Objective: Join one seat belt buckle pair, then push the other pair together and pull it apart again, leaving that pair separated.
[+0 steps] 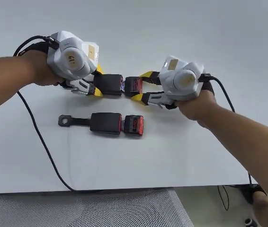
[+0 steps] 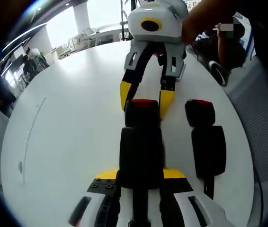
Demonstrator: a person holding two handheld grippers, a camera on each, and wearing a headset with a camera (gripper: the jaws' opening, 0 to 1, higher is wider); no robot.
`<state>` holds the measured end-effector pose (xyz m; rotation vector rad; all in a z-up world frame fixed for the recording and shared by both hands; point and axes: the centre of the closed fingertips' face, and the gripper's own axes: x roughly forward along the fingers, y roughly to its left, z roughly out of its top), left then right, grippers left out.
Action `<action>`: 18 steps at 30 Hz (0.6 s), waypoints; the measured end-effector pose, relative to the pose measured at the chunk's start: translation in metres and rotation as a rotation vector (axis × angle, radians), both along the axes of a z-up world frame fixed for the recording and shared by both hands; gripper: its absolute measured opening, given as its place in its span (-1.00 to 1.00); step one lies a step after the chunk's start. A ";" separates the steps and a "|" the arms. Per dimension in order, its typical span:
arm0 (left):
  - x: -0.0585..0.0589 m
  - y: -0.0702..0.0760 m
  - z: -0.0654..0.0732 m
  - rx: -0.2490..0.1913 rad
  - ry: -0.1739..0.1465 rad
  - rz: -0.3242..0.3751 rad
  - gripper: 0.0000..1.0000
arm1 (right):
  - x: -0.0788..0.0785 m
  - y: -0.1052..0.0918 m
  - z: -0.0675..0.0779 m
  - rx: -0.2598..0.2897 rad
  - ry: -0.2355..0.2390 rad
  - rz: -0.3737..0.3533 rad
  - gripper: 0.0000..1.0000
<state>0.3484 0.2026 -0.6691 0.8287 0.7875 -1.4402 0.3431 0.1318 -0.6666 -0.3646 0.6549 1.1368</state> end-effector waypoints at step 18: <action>0.000 0.000 0.001 0.004 0.002 0.005 -0.35 | 0.000 -0.001 0.000 -0.013 -0.009 0.003 -0.35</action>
